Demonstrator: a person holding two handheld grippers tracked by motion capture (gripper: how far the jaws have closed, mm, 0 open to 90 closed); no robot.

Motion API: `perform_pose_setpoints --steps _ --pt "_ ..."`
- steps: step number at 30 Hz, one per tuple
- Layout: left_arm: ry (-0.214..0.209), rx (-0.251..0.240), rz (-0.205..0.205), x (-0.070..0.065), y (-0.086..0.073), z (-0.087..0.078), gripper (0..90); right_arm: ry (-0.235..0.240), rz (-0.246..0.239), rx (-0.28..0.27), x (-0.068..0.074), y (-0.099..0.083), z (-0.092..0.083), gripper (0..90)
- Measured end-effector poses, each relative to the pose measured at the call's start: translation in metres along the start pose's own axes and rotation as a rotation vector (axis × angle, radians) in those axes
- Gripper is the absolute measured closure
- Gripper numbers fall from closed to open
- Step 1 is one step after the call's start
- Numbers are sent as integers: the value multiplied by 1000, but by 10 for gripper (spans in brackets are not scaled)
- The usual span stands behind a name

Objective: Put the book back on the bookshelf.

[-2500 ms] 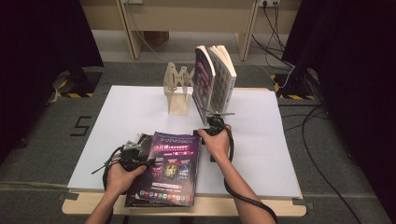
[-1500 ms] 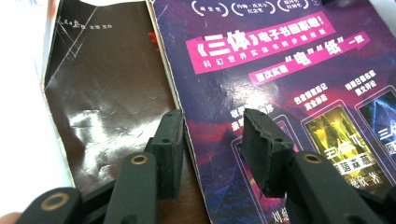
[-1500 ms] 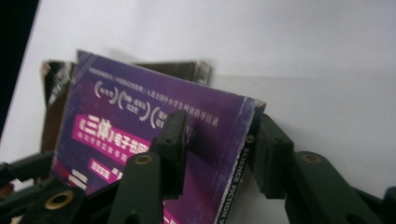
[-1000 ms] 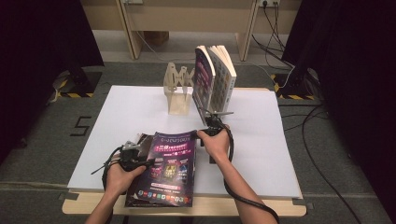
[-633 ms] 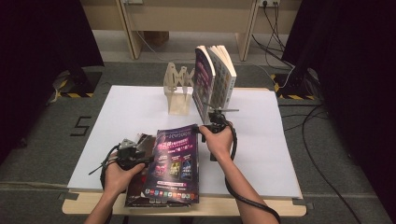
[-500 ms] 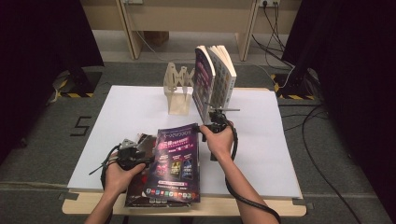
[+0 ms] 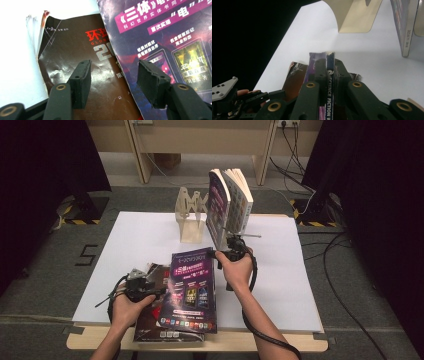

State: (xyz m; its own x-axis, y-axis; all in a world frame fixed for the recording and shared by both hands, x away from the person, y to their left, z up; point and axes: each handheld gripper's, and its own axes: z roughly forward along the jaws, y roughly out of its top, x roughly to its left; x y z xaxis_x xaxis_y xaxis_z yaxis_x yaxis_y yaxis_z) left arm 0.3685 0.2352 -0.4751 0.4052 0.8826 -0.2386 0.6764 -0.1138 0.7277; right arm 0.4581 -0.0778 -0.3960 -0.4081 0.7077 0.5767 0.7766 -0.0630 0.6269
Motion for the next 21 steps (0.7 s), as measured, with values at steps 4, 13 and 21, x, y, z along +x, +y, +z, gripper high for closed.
perform_pose_setpoints --steps 4,13,21 --pt "0 5 3 0 0 1 442 9 -8 -14 1 2 -3 848" --pt "0 5 0 0 0 1 443 0 -26 -48 3 6 -11 848" --pt "1 3 -4 1 0 1 444 -4 -41 -89 5 10 -19 847"
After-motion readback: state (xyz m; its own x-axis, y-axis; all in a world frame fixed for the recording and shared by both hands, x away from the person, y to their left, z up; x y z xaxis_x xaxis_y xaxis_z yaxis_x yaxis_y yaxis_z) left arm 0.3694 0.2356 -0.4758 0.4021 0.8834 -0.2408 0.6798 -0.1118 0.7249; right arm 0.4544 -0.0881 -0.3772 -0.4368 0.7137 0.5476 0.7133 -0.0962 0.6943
